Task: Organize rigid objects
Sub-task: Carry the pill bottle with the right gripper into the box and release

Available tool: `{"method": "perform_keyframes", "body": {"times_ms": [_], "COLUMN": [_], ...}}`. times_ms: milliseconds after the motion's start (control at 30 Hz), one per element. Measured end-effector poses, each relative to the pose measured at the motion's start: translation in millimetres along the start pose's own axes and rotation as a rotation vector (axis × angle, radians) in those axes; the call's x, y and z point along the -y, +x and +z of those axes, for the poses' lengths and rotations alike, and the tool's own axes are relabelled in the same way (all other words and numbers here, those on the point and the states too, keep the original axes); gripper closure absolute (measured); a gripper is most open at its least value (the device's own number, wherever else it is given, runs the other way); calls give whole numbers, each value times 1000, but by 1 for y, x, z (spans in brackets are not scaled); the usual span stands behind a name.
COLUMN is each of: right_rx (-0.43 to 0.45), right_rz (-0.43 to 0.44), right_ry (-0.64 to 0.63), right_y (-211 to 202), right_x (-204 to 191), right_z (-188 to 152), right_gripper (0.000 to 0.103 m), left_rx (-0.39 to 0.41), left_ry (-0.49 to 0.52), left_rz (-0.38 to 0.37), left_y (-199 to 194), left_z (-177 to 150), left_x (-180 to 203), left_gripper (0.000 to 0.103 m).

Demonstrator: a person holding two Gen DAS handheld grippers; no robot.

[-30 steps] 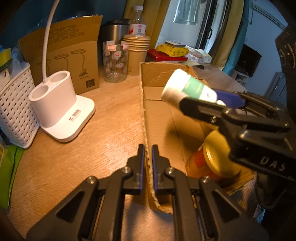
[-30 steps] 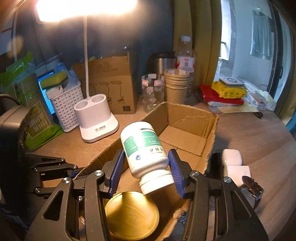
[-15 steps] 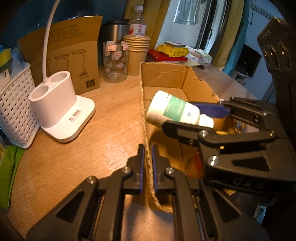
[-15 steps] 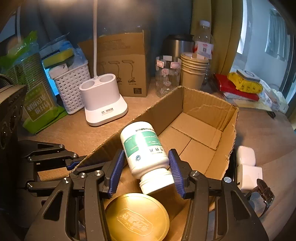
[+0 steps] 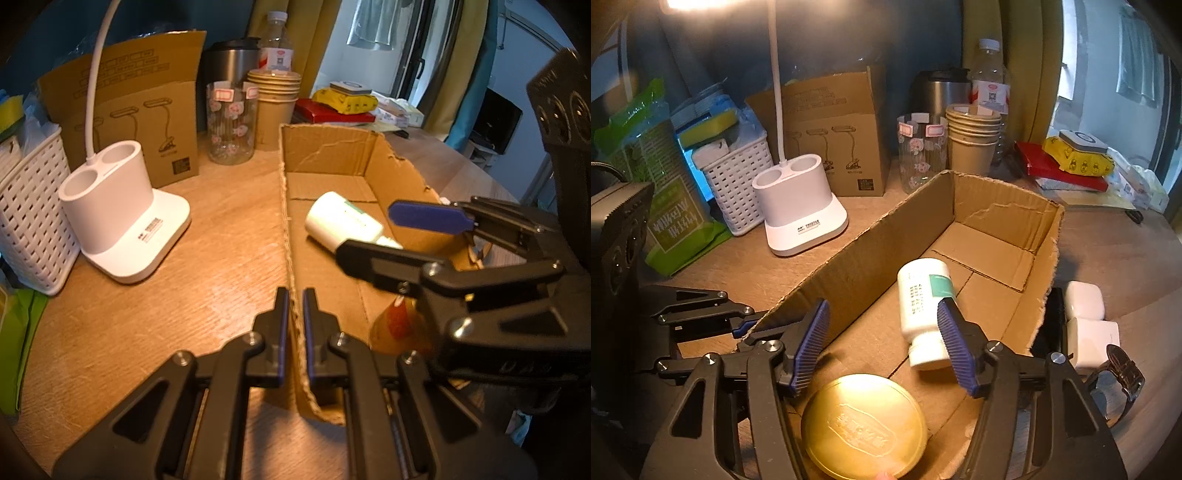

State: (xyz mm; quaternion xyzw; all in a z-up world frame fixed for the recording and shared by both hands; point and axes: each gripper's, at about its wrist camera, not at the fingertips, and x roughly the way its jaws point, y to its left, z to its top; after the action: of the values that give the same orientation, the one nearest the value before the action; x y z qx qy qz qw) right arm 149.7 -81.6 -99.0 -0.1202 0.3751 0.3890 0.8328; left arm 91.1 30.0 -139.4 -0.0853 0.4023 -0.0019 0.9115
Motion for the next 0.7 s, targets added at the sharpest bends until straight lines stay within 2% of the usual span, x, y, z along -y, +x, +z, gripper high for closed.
{"method": "perform_keyframes", "body": {"times_ms": [367, 700], "right_rx": [122, 157], "right_rz": [-92, -192], "right_ry": [77, 116], "right_y": [-44, -78], "right_x": [18, 30], "right_z": [-3, -19], "right_gripper": [38, 38], "left_rx": [0, 1], "left_ry": [0, 0], "left_rz": [0, 0], "left_y": [0, 0], "left_z": [0, 0], "left_x": [0, 0], "left_gripper": [96, 96]}}
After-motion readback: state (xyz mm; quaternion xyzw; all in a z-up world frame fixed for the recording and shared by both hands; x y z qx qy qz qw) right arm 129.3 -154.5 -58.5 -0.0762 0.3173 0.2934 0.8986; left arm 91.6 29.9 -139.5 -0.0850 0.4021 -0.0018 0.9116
